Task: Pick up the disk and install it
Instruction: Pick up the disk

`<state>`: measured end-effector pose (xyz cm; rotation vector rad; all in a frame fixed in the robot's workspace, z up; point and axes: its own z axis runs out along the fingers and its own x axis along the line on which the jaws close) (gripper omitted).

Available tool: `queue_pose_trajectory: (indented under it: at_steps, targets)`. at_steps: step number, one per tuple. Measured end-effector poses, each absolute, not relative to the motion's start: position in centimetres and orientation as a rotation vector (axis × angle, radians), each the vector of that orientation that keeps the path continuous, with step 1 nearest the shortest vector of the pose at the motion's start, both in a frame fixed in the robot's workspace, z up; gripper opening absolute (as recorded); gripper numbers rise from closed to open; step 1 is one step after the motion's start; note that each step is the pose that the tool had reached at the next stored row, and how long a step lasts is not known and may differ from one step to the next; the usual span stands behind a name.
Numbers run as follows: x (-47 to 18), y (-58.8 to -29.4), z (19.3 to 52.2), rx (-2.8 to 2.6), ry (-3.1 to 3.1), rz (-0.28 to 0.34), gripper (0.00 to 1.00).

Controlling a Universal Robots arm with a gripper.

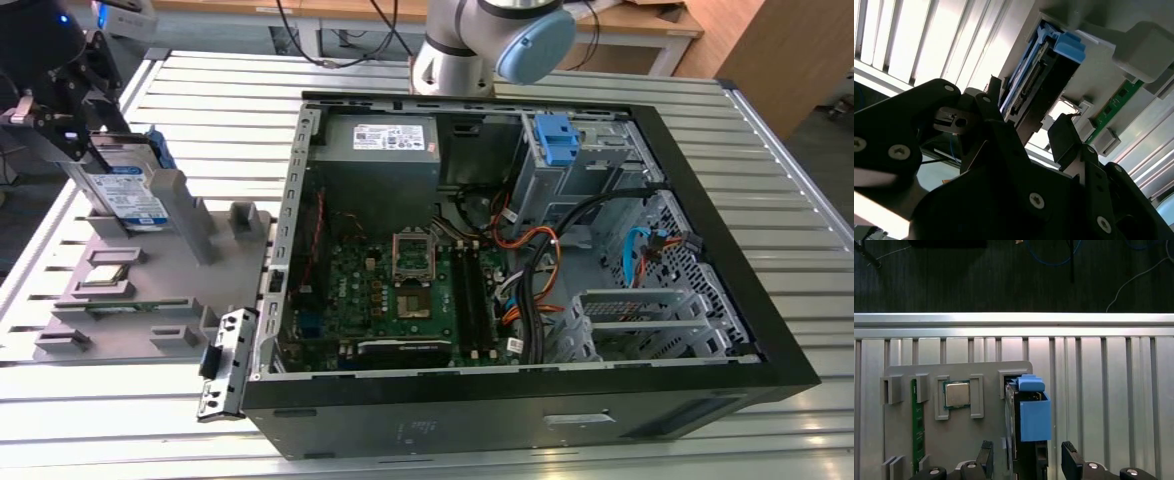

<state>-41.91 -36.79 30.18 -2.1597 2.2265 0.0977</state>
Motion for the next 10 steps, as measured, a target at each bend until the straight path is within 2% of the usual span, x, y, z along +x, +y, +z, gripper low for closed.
queue_pose_trajectory:
  at_steps: [10]
  targets:
    - [-41.90, -36.79, 30.17, -2.164, 2.232, 0.116, 0.65]
